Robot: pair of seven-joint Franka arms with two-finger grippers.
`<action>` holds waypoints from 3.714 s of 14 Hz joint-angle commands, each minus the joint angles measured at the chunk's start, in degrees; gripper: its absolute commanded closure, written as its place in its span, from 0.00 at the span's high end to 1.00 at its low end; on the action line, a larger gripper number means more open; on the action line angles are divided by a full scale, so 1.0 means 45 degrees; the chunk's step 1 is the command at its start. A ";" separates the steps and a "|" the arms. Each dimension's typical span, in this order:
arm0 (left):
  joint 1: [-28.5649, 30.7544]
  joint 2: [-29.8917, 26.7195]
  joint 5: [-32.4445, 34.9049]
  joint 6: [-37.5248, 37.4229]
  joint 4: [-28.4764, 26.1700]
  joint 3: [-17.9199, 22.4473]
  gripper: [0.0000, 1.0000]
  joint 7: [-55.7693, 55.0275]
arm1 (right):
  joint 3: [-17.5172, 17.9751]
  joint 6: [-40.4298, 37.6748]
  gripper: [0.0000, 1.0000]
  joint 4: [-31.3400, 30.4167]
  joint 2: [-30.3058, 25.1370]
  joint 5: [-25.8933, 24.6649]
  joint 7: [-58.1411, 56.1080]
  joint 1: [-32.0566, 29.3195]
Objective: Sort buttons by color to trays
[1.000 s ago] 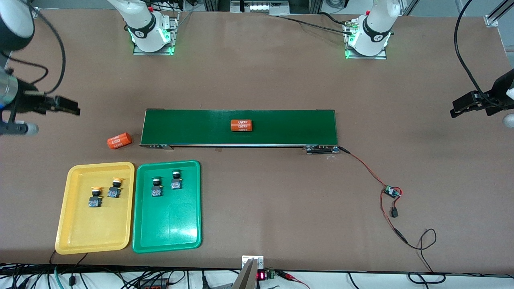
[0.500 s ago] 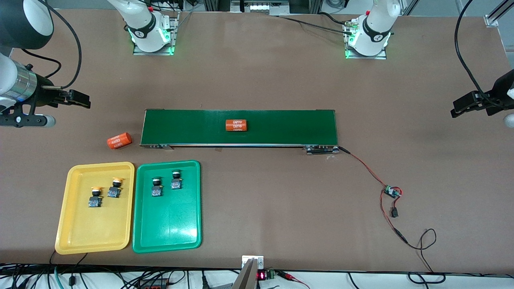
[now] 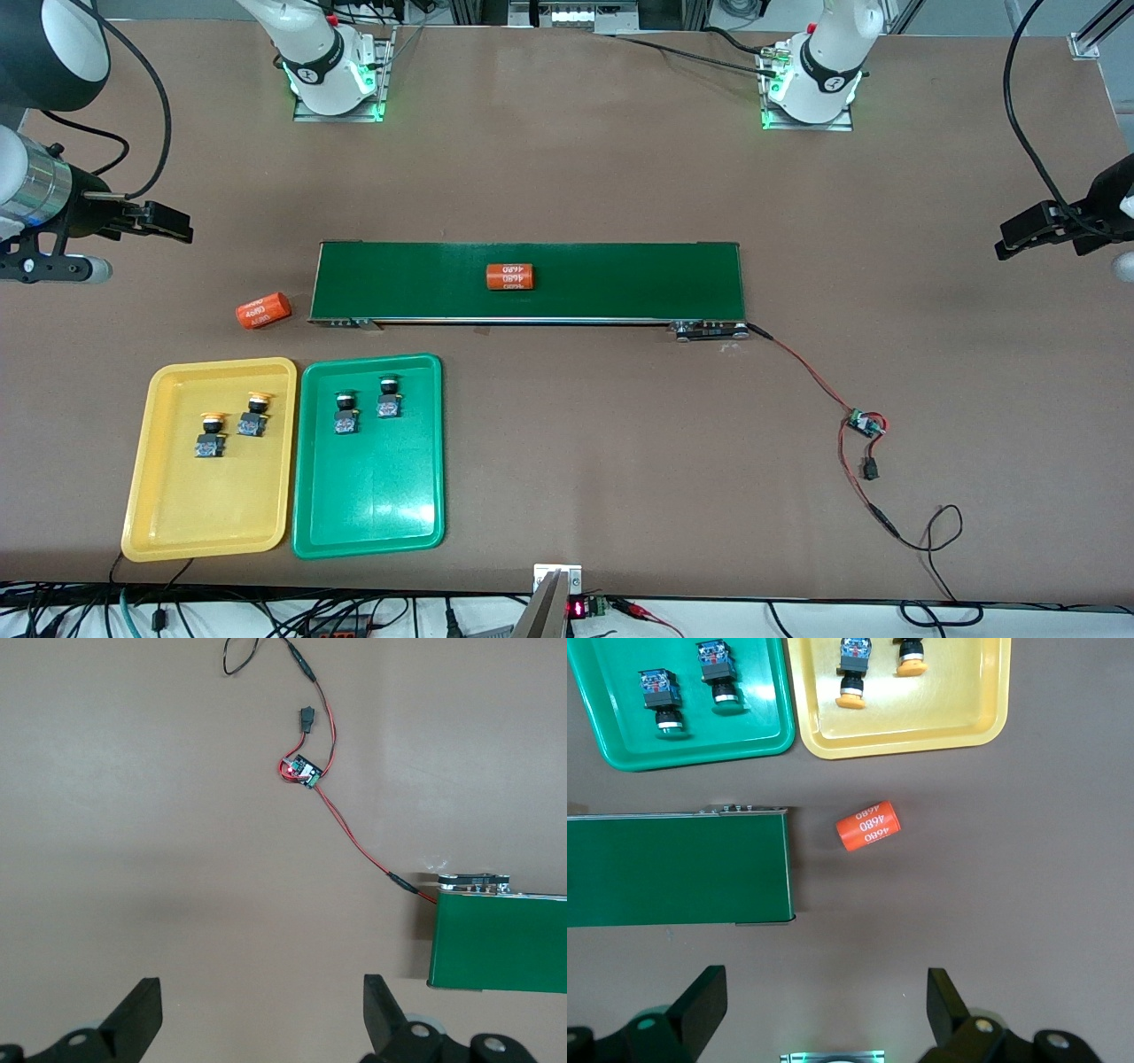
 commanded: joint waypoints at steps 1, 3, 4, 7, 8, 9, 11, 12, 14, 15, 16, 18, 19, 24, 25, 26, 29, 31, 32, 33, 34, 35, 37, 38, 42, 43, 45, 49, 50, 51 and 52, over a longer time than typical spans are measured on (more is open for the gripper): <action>0.0036 -0.0319 -0.0233 0.0061 -0.0296 0.0009 1.00 0.0142 | -0.0125 0.0012 1.00 0.0025 -0.0130 0.0127 -0.0120 -0.0184; 0.0036 -0.0319 -0.0233 0.0061 -0.0277 -0.0011 1.00 0.0142 | -0.0126 0.0032 1.00 0.0025 -0.0053 0.0477 0.0191 -0.0204; 0.0036 -0.0319 -0.0233 0.0061 -0.0277 -0.0011 1.00 0.0142 | -0.0126 0.0013 1.00 0.0025 -0.0052 0.0577 0.0211 -0.0185; 0.0036 -0.0319 -0.0233 0.0061 -0.0277 -0.0030 1.00 0.0142 | -0.0185 -0.0221 1.00 0.0375 -0.0208 0.0636 0.0639 -0.0282; 0.0036 -0.0338 -0.0233 0.0041 -0.0277 -0.0050 1.00 0.0142 | -0.0165 -0.0551 1.00 0.0415 -0.0209 0.0656 0.1125 -0.0263; 0.0036 -0.0319 -0.0233 0.0060 -0.0277 -0.0050 1.00 0.0142 | -0.0088 -0.0651 1.00 0.0454 -0.0228 0.0636 0.1497 -0.0205; 0.0036 -0.0319 -0.0233 0.0061 -0.0277 -0.0050 1.00 0.0142 | -0.0048 -0.0574 1.00 0.0610 -0.0170 0.0597 0.1385 -0.0165; 0.0036 -0.0319 -0.0233 0.0061 -0.0277 -0.0050 1.00 0.0142 | -0.0048 -0.0535 1.00 0.0611 -0.0150 0.0655 0.1364 -0.0184; 0.0036 -0.0319 -0.0233 0.0061 -0.0277 -0.0030 1.00 0.0142 | -0.0048 -0.0495 1.00 0.0611 -0.0130 0.0636 0.1325 -0.0165; 0.0036 -0.0319 -0.0233 0.0061 -0.0277 -0.0030 1.00 0.0142 | -0.0048 -0.0399 1.00 0.0611 -0.0130 0.0617 0.1306 -0.0165; 0.0036 -0.0319 -0.0233 0.0061 -0.0277 -0.0030 1.00 0.0142 | -0.0048 -0.0301 1.00 0.0611 -0.0130 0.0617 0.1286 -0.0165; 0.0036 -0.0319 -0.0233 0.0061 -0.0296 0.0009 1.00 0.0142 | -0.0029 -0.0106 1.00 0.0611 -0.0111 0.0597 0.1112 -0.0145; 0.0036 -0.0319 -0.0233 0.0061 -0.0296 0.0028 1.00 0.0142 | -0.0029 0.0069 1.00 0.0611 -0.0092 0.0597 0.0878 -0.0068; 0.0036 -0.0319 -0.0233 0.0061 -0.0296 0.0048 1.00 0.0142 | -0.0029 0.0892 1.00 0.0572 0.0045 0.0636 0.0778 0.0596; 0.0036 -0.0300 -0.0233 0.0061 -0.0296 0.0048 1.00 0.0142 | -0.0029 0.0872 1.00 0.0572 0.0045 0.0636 0.0778 0.0597; 0.0036 -0.0319 -0.0214 0.0061 -0.0296 0.0048 1.00 0.0142 | -0.0029 0.0795 1.00 0.0572 0.0045 0.0636 0.0759 0.0635; 0.0036 -0.0319 -0.0214 0.0061 -0.0296 0.0048 1.00 0.0142 | -0.0029 0.0813 1.00 0.0533 0.0045 0.0656 0.0778 0.0830; 0.0036 -0.0319 -0.0214 0.0061 -0.0296 0.0048 1.00 0.0142 | -0.0029 0.0891 1.00 0.0474 0.0045 0.0656 0.0914 0.1142; 0.0036 -0.0319 -0.0214 0.0061 -0.0296 0.0048 1.00 0.0142 | -0.0009 0.0911 1.00 0.0474 0.0045 0.0656 0.0953 0.1260; 0.0036 -0.0319 -0.0214 0.0061 -0.0296 0.0048 1.00 0.0142 | -0.0009 0.0911 1.00 0.0455 0.0065 0.0656 0.0973 0.1396; 0.0036 -0.0319 -0.0214 0.0061 -0.0296 0.0048 1.00 0.0142 | -0.0009 0.0930 1.00 0.0474 0.0084 0.0656 0.1012 0.1475; 0.0036 -0.0300 -0.0214 0.0099 -0.0316 0.0048 1.00 0.0142 | -0.0009 0.1008 1.00 0.0474 0.0084 0.0656 0.1012 0.1495; 0.0036 -0.0280 -0.0214 0.0139 -0.0296 0.0067 1.00 0.0142 | -0.0028 0.1028 1.00 0.0474 0.0084 0.0656 0.1012 0.1495; 0.0036 -0.0280 -0.0214 0.0139 -0.0296 0.0048 1.00 0.0142 | -0.0029 0.1028 1.00 0.0474 0.0084 0.0656 0.0993 0.1456; 0.0036 -0.0280 -0.0214 0.0139 -0.0297 0.0048 1.00 0.0142 | -0.0029 0.1028 1.00 0.0493 0.0084 0.0636 0.0974 0.1437; 0.0036 -0.0299 -0.0214 0.0139 -0.0296 0.0048 1.00 0.0142 | -0.0029 0.1028 1.00 0.0513 0.0084 0.0598 0.0973 0.1456; 0.0036 -0.0300 -0.0214 0.0119 -0.0296 0.0048 1.00 0.0142 | -0.0029 0.0989 1.00 0.0533 0.0084 0.0558 0.0819 0.1437; 0.0036 -0.0300 -0.0214 0.0139 -0.0296 -0.0030 1.00 0.0142 | -0.0048 0.0989 1.00 0.0611 0.0201 0.0616 0.0739 0.1437; 0.0036 -0.0300 -0.0214 0.0139 -0.0296 -0.0030 1.00 0.0142 | -0.0067 0.1008 1.00 0.0611 0.0298 0.0636 0.0758 0.1417; 0.0036 -0.0280 -0.0214 0.0158 -0.0296 0.0028 1.00 0.0142 | -0.0087 0.0989 1.00 0.0611 0.0299 0.0636 0.0739 0.1417; 0.0055 -0.0261 -0.0233 0.0178 -0.0296 0.0067 1.00 0.0142 | -0.0087 0.1008 1.00 0.0611 0.0299 0.0636 0.0739 0.1417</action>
